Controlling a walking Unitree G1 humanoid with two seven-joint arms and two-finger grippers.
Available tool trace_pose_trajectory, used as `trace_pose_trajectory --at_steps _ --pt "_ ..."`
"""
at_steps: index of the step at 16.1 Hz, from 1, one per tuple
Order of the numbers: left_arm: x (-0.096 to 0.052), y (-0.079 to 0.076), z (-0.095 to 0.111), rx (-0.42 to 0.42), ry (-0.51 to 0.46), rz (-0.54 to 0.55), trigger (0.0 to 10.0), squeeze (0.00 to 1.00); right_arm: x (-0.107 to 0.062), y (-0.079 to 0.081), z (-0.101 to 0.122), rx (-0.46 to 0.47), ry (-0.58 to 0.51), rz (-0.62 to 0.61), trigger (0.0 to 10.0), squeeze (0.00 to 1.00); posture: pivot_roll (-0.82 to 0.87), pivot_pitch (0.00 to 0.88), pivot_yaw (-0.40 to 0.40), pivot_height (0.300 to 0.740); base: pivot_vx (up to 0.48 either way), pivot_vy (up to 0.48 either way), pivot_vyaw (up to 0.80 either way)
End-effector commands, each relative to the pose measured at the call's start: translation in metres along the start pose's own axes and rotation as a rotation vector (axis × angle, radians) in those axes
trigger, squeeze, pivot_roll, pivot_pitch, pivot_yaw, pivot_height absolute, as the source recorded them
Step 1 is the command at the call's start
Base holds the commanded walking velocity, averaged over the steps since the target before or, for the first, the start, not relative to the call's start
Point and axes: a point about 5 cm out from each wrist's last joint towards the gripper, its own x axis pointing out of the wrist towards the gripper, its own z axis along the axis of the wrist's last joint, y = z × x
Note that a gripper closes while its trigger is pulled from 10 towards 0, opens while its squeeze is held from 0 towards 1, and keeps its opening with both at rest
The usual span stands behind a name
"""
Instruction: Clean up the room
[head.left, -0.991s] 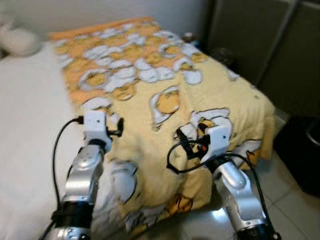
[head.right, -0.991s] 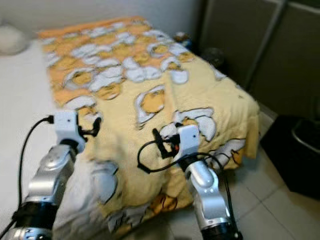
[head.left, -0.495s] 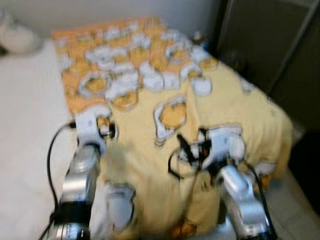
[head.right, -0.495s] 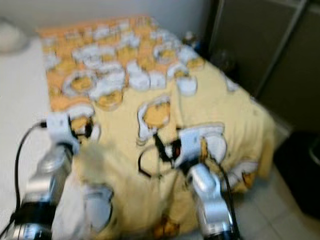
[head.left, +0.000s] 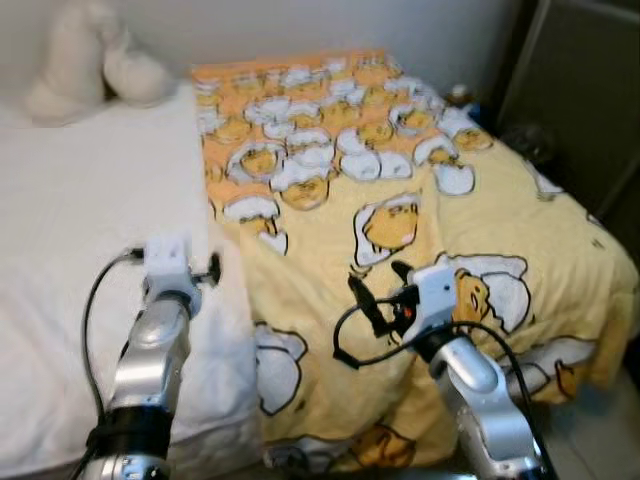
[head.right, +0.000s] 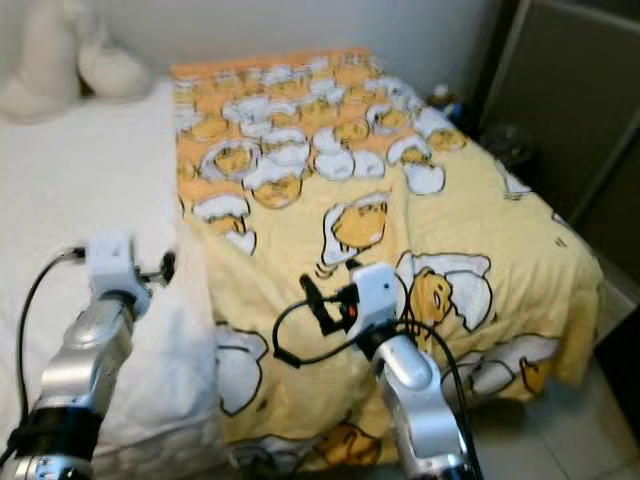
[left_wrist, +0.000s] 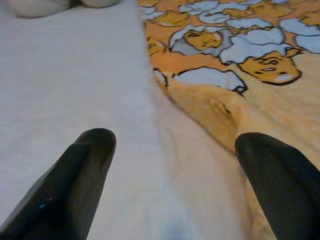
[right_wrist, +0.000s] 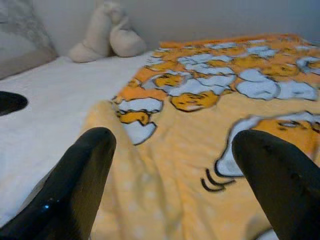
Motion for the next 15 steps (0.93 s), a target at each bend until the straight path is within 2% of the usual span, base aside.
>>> trace_pose_trajectory --at_steps 1,3,4,6,8,9,12,13,15 --pt "0.002 -0.007 0.005 0.004 -0.006 -0.027 10.0 0.0 0.0 -0.001 0.0 0.011 0.01 -0.013 10.0 0.0 -0.12 0.0 0.076 0.74 0.0 0.0 0.0" --pt "0.007 -0.02 -0.001 -0.074 0.028 -0.158 10.0 0.0 -0.002 -0.001 0.001 0.012 0.009 -0.01 10.0 0.0 -0.12 0.0 0.069 0.74 0.0 0.0 0.0" --pt "0.01 -0.023 -0.005 -0.086 0.051 -0.208 10.0 0.0 -0.003 0.001 0.001 0.01 0.009 -0.005 10.0 0.0 -0.12 0.0 0.069 0.74 0.0 0.0 0.0" --pt "0.015 -0.029 -0.014 -0.056 0.092 -0.27 10.0 0.0 -0.006 0.003 0.0 0.01 0.013 0.002 10.0 0.0 -0.13 0.0 0.065 0.74 0.0 0.0 0.0" --pt "0.023 -0.027 -0.022 -0.01 0.129 -0.233 10.0 0.0 -0.015 0.006 0.0 0.013 0.024 0.003 10.0 0.0 -0.16 0.001 0.067 0.74 0.0 0.0 0.0" --pt "0.027 -0.02 -0.026 0.008 0.154 -0.172 10.0 0.0 -0.022 0.006 -0.001 0.013 0.036 0.0 10.0 0.0 -0.18 0.022 0.066 0.74 0.0 0.0 0.0" --pt "0.032 -0.008 -0.027 0.018 0.167 -0.076 10.0 0.0 -0.041 0.005 -0.003 0.008 0.07 -0.018 10.0 0.0 -0.23 0.057 0.067 0.74 0.0 0.0 0.0" --pt "0.032 -0.008 -0.029 -0.002 0.171 -0.073 10.0 0.0 -0.048 0.004 -0.004 0.011 0.084 -0.031 10.0 0.0 -0.25 0.069 0.064 0.74 0.0 0.0 0.0" --pt "0.031 -0.015 -0.035 -0.137 0.185 -0.093 10.0 0.0 -0.055 0.007 -0.004 0.018 0.099 -0.034 10.0 0.0 -0.25 0.076 0.063 0.74 0.0 0.0 0.0"
